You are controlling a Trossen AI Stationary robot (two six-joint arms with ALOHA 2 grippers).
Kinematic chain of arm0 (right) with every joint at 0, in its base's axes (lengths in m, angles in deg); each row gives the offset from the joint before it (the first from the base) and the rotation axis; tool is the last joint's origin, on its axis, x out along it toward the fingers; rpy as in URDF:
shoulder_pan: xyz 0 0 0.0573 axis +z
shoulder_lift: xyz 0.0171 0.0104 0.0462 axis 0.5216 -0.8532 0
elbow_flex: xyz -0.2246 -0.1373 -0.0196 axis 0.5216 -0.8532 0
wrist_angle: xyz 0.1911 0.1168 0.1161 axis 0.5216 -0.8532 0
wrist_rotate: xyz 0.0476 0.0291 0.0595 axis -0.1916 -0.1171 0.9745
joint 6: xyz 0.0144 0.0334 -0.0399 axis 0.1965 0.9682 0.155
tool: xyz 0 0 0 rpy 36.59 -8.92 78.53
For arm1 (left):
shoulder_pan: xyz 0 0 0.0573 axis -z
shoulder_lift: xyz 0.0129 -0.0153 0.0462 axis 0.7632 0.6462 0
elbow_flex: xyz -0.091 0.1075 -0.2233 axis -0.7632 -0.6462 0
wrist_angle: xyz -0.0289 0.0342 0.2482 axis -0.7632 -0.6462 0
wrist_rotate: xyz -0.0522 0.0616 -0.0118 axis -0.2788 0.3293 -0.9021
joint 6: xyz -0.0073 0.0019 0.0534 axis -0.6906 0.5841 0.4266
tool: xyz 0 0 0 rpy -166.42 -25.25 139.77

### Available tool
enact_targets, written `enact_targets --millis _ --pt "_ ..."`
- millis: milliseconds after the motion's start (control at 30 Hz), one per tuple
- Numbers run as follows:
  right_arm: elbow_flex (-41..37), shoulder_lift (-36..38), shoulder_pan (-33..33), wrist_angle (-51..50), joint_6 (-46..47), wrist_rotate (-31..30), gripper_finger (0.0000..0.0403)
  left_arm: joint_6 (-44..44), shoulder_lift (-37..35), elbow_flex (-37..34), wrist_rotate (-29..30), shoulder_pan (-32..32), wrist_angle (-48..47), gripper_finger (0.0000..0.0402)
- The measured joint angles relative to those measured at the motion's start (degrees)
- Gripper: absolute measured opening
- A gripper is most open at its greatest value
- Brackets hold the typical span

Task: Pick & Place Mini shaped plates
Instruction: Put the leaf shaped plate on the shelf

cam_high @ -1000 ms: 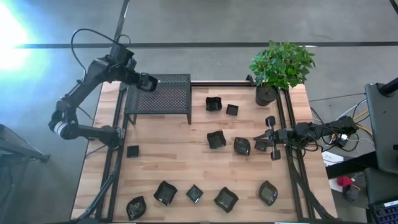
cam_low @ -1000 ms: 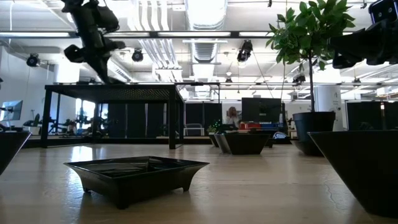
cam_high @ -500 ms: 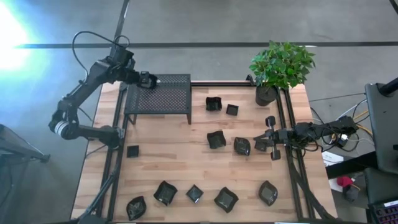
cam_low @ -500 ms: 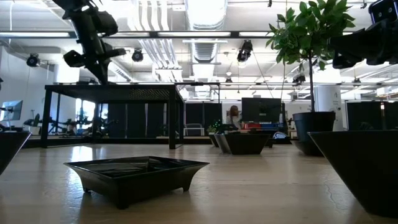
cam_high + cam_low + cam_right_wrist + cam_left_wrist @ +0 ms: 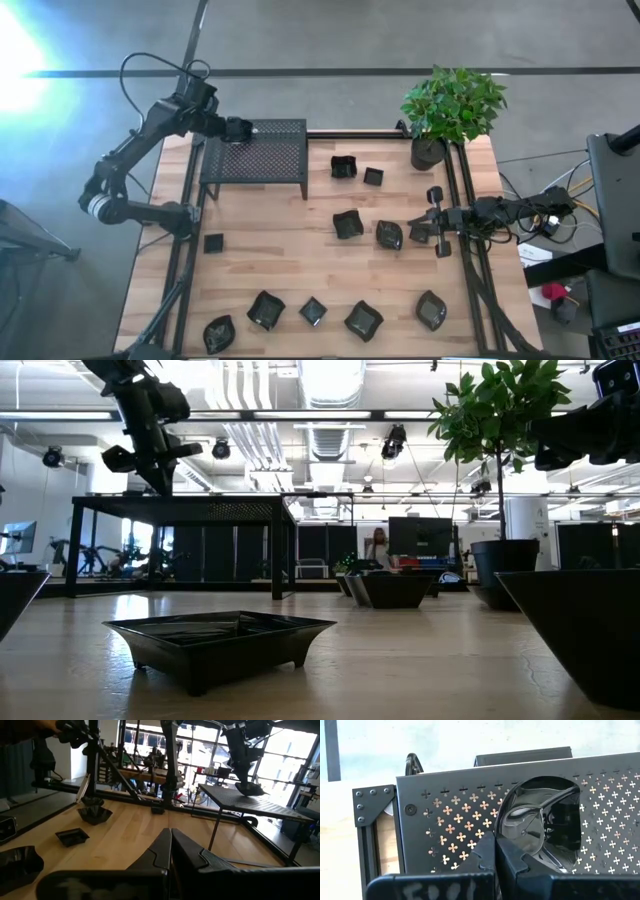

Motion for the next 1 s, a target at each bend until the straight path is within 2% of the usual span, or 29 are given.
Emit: enact_targets --millis 567,867,1000 --pt "0.00 0.00 -0.01 0.00 0.00 0.00 0.0008 0.27 0.00 0.02 0.03 0.03 -0.13 0.0004" --pt "0.00 0.00 -0.01 0.00 0.00 0.00 0.0008 0.26 0.02 0.03 0.07 0.02 -0.20 0.0068" --pt "0.00 0.00 0.00 0.00 0.00 0.00 0.0008 0.31 0.02 0.04 0.04 0.02 -0.16 0.0078"
